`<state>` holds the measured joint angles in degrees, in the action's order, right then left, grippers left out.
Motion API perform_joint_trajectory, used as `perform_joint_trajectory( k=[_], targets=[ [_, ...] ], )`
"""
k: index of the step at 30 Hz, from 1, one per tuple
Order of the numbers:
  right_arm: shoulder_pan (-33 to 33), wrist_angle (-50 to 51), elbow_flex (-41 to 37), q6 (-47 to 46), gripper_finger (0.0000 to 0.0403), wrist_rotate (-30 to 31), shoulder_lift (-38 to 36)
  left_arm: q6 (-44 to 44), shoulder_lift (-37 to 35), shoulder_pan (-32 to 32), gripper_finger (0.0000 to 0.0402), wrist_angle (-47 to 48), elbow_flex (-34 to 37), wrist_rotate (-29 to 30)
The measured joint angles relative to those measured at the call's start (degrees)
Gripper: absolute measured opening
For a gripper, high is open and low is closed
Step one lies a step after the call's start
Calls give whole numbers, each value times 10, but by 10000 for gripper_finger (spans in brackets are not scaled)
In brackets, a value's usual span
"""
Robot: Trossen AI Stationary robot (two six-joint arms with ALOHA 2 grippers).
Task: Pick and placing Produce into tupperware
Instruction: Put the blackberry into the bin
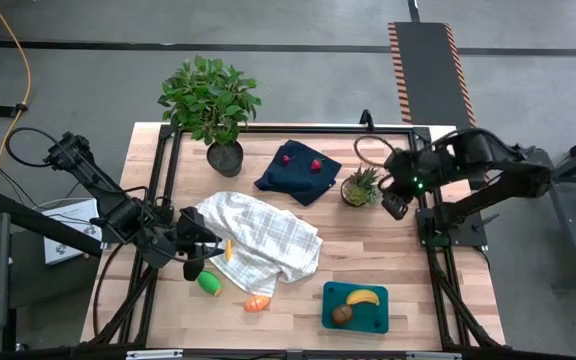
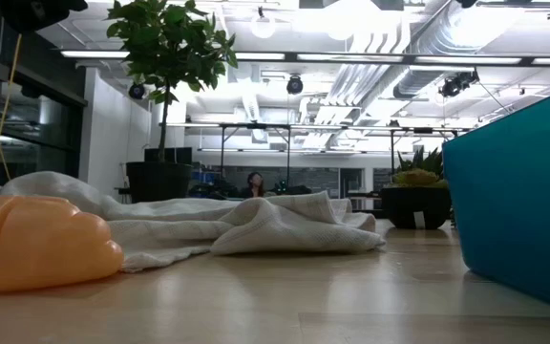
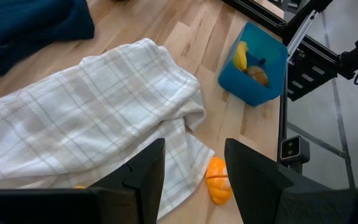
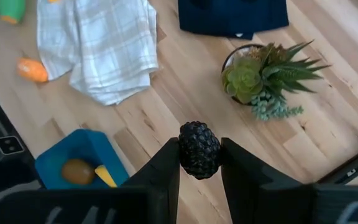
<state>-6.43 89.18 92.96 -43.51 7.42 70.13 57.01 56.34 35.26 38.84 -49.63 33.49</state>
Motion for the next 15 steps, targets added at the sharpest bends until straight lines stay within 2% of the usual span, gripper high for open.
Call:
perform_joint_trajectory(
  k=[4, 7, 15],
  targets=[
    [-33, -3, -38, -36, 74, 9, -1, 0, 0, 0, 156, 0, 0, -9],
    [-57, -14, -76, -62, 74, -6, -2, -1, 0, 0, 156, 0, 0, -20],
    [-114, -120, -170, -122, 74, -30, -1, -1, 0, 0, 156, 0, 0, -20]
  ],
)
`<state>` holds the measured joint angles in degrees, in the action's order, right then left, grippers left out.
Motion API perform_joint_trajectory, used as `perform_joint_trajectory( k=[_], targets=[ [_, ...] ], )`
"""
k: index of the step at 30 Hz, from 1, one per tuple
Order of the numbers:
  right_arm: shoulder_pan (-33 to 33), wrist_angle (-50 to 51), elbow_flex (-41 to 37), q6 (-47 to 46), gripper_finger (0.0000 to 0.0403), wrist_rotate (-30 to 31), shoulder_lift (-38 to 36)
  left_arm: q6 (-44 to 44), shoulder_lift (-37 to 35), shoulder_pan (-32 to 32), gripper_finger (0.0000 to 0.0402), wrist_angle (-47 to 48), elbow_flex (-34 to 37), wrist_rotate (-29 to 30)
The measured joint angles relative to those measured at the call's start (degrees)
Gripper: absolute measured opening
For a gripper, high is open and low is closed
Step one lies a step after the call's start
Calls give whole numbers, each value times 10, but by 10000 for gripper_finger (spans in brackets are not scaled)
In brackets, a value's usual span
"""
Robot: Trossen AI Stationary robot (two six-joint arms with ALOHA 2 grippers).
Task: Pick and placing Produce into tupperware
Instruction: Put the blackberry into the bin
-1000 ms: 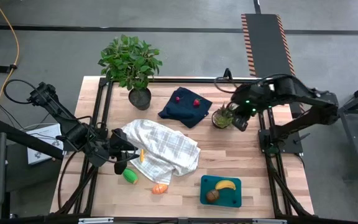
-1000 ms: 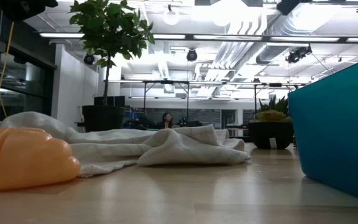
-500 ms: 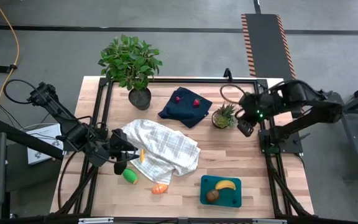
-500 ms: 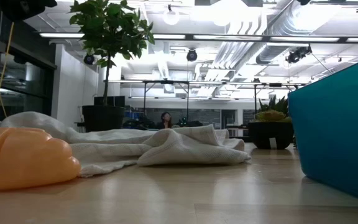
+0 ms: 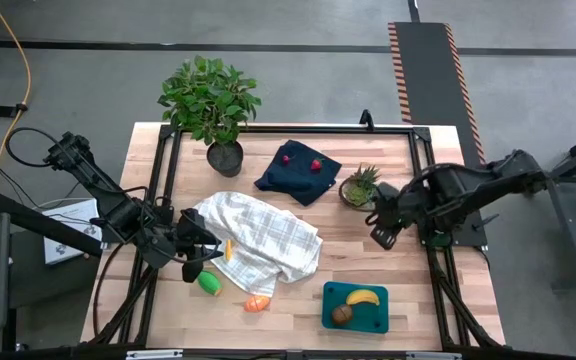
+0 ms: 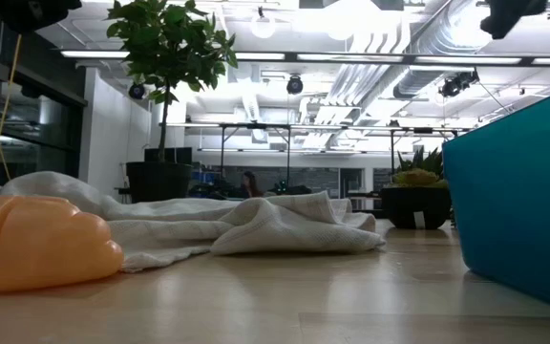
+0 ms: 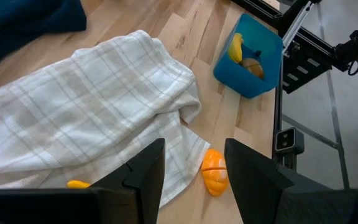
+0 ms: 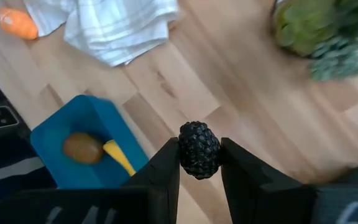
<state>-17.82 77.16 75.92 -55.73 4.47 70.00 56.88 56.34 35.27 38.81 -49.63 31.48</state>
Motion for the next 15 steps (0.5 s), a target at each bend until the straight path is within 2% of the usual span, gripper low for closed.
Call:
perform_joint_trajectory(
  k=[7, 15],
  targets=[
    [-50, -50, -48, -69, 74, -13, 0, 0, 0, 0, 156, 0, 0, -2],
    [-101, -63, -56, -135, 74, -14, 7, 0, 0, 0, 156, 0, 0, -9]
  ],
)
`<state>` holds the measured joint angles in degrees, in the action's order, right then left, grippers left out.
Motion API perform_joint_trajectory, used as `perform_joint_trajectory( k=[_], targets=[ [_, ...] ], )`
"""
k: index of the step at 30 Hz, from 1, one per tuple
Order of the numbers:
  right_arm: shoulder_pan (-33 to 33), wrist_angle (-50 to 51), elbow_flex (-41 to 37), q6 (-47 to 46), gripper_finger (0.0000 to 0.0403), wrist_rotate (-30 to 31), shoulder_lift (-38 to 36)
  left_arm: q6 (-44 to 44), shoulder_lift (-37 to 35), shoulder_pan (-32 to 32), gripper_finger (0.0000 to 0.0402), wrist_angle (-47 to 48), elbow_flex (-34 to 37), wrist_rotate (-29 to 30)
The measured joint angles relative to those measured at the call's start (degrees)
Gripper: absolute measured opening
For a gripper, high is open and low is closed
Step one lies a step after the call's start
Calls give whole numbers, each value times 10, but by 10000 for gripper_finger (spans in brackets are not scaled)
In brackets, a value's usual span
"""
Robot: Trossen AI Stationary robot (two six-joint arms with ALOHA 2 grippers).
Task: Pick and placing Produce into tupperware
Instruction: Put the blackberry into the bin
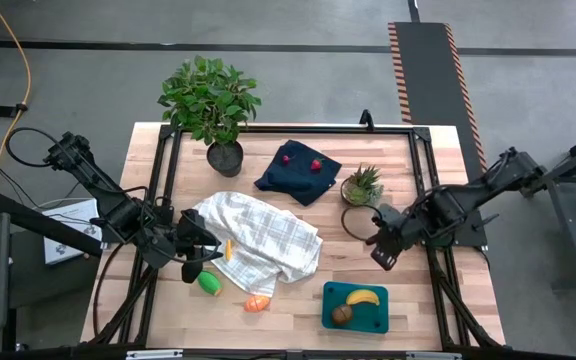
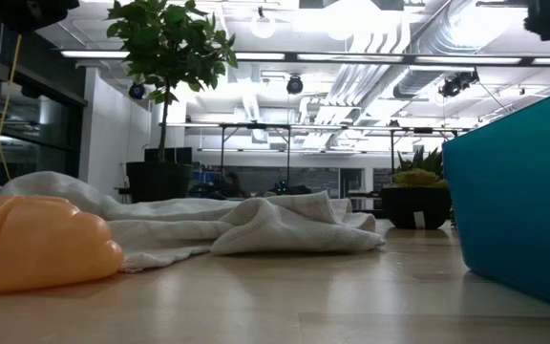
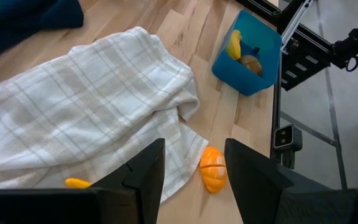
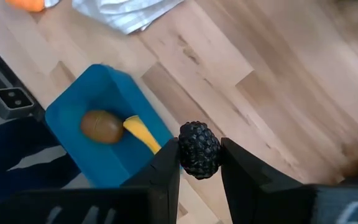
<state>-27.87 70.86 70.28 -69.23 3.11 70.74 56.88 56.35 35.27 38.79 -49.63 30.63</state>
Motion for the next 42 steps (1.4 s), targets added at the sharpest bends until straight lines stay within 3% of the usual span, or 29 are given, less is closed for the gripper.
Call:
perform_joint_trajectory(
  k=[15, 32, 42],
  targets=[
    [-43, -64, 0, -33, 74, 1, 62, 0, 0, 0, 156, -2, 0, -15],
    [-73, -129, 1, -87, 73, 4, 79, -10, 0, 0, 156, -2, 0, -17],
    [-96, -178, 9, -109, 73, -1, 137, -17, 0, 0, 156, 1, 0, -17]
  ],
)
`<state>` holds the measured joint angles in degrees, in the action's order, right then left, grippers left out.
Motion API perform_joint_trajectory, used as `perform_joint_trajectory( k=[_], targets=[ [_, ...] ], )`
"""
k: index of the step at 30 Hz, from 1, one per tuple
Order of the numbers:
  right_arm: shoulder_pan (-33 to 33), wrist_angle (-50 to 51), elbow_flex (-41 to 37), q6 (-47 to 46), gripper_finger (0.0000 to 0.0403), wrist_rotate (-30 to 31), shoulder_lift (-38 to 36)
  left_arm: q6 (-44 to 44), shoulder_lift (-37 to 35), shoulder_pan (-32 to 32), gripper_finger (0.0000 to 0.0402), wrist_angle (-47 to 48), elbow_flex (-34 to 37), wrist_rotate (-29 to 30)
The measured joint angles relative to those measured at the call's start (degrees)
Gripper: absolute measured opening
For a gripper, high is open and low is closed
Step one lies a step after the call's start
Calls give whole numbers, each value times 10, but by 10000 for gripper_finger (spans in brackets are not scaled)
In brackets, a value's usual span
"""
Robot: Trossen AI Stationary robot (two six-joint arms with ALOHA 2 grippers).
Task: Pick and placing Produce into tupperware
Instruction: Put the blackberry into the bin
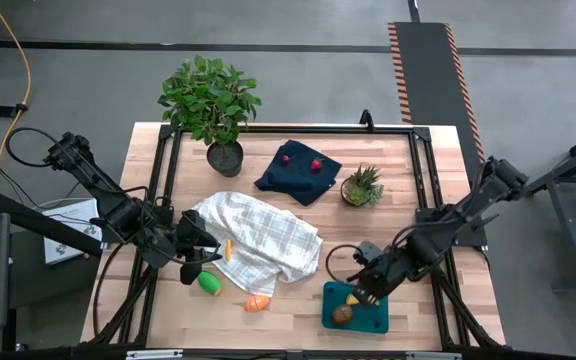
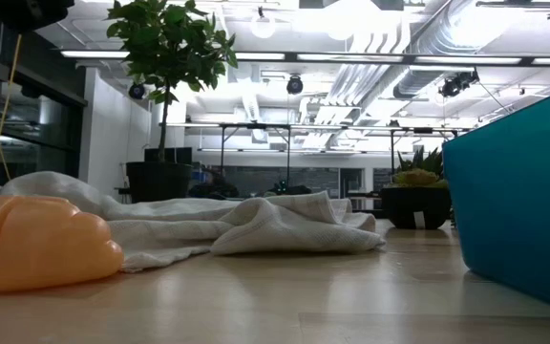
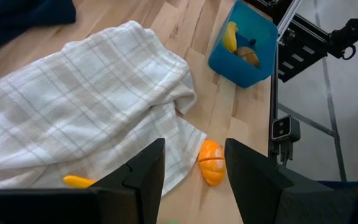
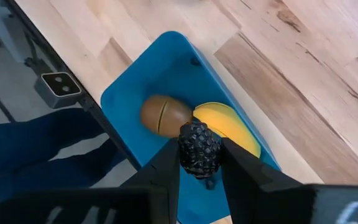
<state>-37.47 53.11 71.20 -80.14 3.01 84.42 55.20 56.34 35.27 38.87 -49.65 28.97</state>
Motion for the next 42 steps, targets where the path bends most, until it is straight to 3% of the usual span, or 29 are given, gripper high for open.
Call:
perform_joint_trajectory(
  k=[20, 33, 42],
  targets=[
    [-24, 109, 190, 26, 73, -3, 202, -17, 0, 0, 156, 0, 0, -10],
    [-36, 105, 195, -69, 73, -2, 214, -29, 0, 0, 156, 2, 0, -35],
    [-39, 105, 195, -85, 73, -2, 214, -33, 0, 0, 156, 2, 0, -39]
  ],
)
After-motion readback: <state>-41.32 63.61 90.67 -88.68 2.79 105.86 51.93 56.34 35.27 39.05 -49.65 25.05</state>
